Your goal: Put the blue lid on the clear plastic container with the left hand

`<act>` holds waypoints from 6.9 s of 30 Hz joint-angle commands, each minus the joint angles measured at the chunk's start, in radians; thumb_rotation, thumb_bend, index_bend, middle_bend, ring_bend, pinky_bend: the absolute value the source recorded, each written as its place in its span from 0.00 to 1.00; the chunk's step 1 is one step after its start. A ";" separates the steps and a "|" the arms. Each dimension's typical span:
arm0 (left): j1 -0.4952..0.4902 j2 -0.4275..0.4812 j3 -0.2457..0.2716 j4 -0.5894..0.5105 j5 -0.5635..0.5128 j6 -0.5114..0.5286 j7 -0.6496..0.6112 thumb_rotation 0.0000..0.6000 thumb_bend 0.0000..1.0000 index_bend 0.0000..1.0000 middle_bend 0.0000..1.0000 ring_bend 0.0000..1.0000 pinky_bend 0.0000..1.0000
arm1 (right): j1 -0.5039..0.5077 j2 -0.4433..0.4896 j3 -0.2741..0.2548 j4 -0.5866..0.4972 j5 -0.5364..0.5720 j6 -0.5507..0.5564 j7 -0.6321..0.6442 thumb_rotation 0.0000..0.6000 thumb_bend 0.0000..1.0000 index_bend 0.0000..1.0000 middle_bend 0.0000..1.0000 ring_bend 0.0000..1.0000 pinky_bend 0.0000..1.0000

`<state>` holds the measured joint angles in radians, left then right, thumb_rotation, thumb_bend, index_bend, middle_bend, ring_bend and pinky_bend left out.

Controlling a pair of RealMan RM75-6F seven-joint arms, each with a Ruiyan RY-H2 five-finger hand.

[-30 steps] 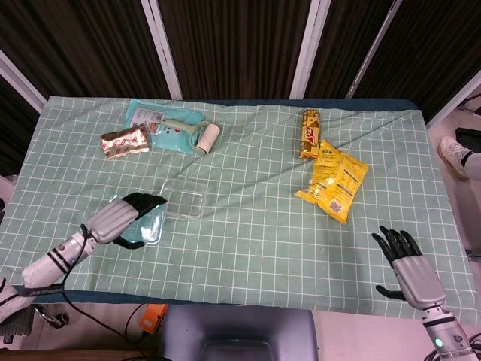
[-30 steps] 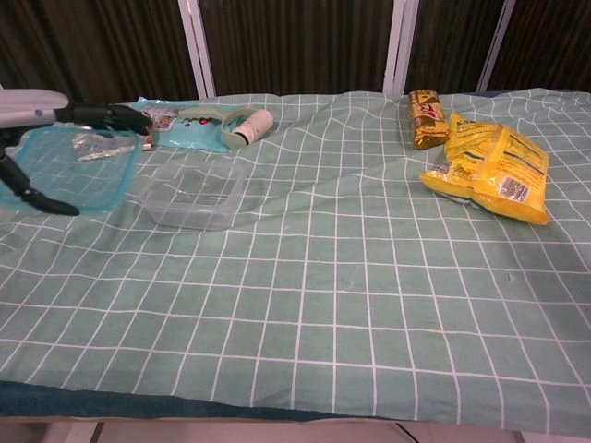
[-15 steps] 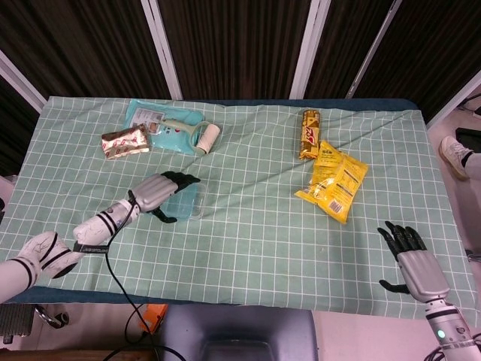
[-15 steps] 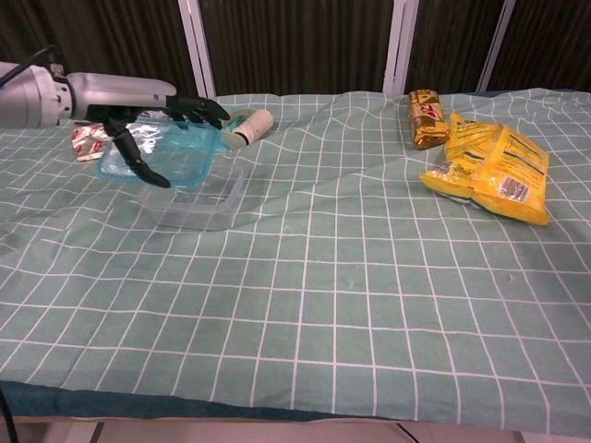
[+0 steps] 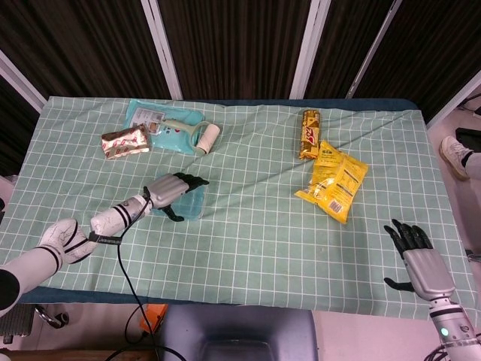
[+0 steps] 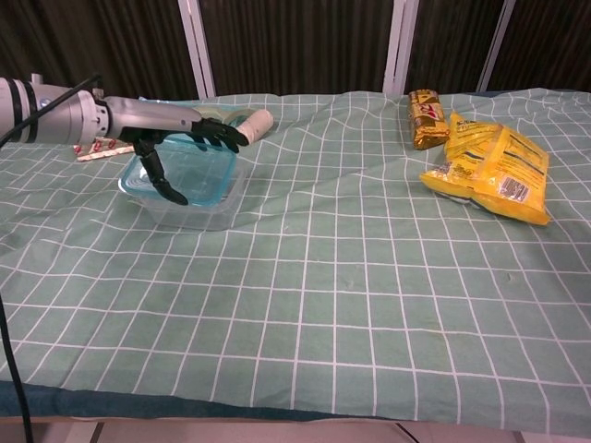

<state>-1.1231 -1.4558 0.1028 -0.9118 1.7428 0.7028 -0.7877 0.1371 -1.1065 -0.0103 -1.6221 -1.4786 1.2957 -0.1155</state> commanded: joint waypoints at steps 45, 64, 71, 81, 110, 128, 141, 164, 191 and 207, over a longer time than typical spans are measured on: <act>-0.054 -0.074 0.094 0.113 -0.009 0.014 -0.137 1.00 0.24 0.00 0.30 0.78 0.73 | -0.022 0.022 -0.004 -0.053 0.010 0.036 -0.049 1.00 0.20 0.00 0.00 0.00 0.00; -0.056 -0.093 0.098 0.114 -0.026 -0.006 -0.124 1.00 0.24 0.00 0.30 0.78 0.72 | -0.023 0.025 -0.002 -0.055 0.006 0.036 -0.042 1.00 0.20 0.00 0.00 0.00 0.00; -0.051 -0.107 0.108 0.132 -0.026 -0.012 -0.143 1.00 0.24 0.00 0.30 0.72 0.63 | -0.023 0.025 0.000 -0.055 0.008 0.037 -0.041 1.00 0.20 0.00 0.00 0.00 0.00; -0.044 -0.119 0.130 0.162 -0.016 -0.007 -0.196 1.00 0.24 0.00 0.22 0.17 0.16 | -0.023 0.024 0.000 -0.055 0.009 0.035 -0.043 1.00 0.20 0.00 0.00 0.00 0.00; -0.042 -0.136 0.137 0.170 -0.033 -0.040 -0.213 1.00 0.22 0.00 0.00 0.00 0.00 | -0.028 0.035 -0.002 -0.058 -0.006 0.045 -0.023 1.00 0.20 0.00 0.00 0.00 0.00; -0.039 -0.112 0.109 0.131 -0.063 -0.051 -0.176 1.00 0.18 0.00 0.00 0.00 0.00 | -0.030 0.039 -0.003 -0.060 -0.013 0.049 -0.021 1.00 0.20 0.00 0.00 0.00 0.00; -0.031 -0.105 0.070 0.107 -0.103 -0.072 -0.112 1.00 0.18 0.00 0.00 0.00 0.00 | -0.030 0.039 -0.001 -0.057 -0.015 0.052 -0.015 1.00 0.20 0.00 0.00 0.00 0.00; 0.007 -0.044 0.010 -0.011 -0.152 -0.054 0.080 1.00 0.18 0.00 0.00 0.00 0.00 | -0.031 0.042 -0.005 -0.055 -0.030 0.056 -0.010 1.00 0.20 0.00 0.00 0.00 0.00; 0.198 0.013 -0.096 -0.187 -0.362 0.050 0.534 1.00 0.22 0.00 0.12 0.00 0.00 | -0.043 0.049 -0.032 -0.057 -0.100 0.085 0.015 1.00 0.20 0.00 0.00 0.00 0.00; 0.200 -0.016 -0.113 -0.131 -0.379 -0.048 0.559 1.00 0.21 0.00 0.17 0.00 0.00 | -0.040 0.049 -0.025 -0.056 -0.084 0.076 0.015 1.00 0.20 0.00 0.00 0.00 0.00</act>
<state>-0.9237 -1.4711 -0.0098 -1.0433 1.3640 0.6559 -0.2287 0.0971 -1.0572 -0.0348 -1.6782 -1.5629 1.3716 -0.1010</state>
